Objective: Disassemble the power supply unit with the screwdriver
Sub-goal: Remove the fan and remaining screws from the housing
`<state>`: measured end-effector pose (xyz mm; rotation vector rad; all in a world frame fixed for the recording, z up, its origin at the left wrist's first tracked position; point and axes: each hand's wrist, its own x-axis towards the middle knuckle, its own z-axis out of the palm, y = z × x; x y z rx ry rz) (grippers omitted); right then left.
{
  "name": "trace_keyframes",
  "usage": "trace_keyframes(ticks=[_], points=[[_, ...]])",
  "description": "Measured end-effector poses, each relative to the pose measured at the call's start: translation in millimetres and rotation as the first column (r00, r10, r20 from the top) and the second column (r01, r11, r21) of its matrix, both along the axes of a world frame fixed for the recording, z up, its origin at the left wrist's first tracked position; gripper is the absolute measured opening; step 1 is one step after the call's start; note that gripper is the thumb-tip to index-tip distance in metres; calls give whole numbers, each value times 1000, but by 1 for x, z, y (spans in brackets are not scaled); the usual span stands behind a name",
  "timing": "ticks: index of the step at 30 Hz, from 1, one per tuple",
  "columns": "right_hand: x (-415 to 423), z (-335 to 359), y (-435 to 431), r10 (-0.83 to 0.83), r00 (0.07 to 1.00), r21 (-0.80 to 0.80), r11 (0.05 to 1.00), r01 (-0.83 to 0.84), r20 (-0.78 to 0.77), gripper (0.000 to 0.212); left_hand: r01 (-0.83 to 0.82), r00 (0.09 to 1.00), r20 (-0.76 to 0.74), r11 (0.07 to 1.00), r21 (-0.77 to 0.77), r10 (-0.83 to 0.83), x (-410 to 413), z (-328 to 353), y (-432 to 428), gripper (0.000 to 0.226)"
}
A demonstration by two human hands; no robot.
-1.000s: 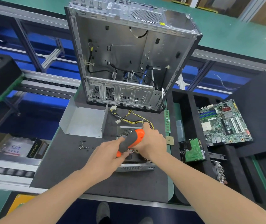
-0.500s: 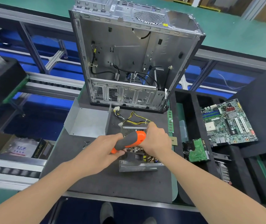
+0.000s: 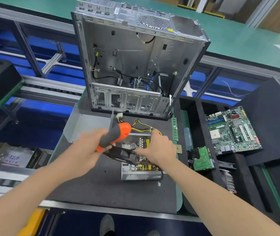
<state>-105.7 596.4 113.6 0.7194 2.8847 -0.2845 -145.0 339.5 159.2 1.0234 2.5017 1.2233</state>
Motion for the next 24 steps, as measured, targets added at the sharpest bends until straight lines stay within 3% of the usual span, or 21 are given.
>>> trace_keyframes(ticks=[4, 8, 15, 20, 22, 24], points=[[1, -1, 5, 21, 1000, 11, 1000, -22, 19, 86, -85, 995, -56, 994, -63, 82, -18, -4, -31, 39], [2, -2, 4, 15, 1000, 16, 1000, -14, -21, 78, -88, 993, -90, 984, -154, 75, -21, -18, -58, 61], [2, -2, 5, 26, 1000, 30, 999, -25, -18, 81, -46, 993, -120, 975, -219, 20, -1, -63, -89, 45], [2, 0, 3, 16, 1000, 7, 1000, -16, -10, 78, -70, 980, -198, 964, -255, 19, 17, -79, -114, 74], [2, 1, 2, 11, 1000, 0, 1000, -11, -5, 79, -81, 972, -233, 948, -307, 7, 21, -97, -125, 65], [3, 3, 1, 8, 1000, 7, 1000, -8, 2, 81, -98, 965, -263, 920, -380, -6, 26, -110, -134, 31]])
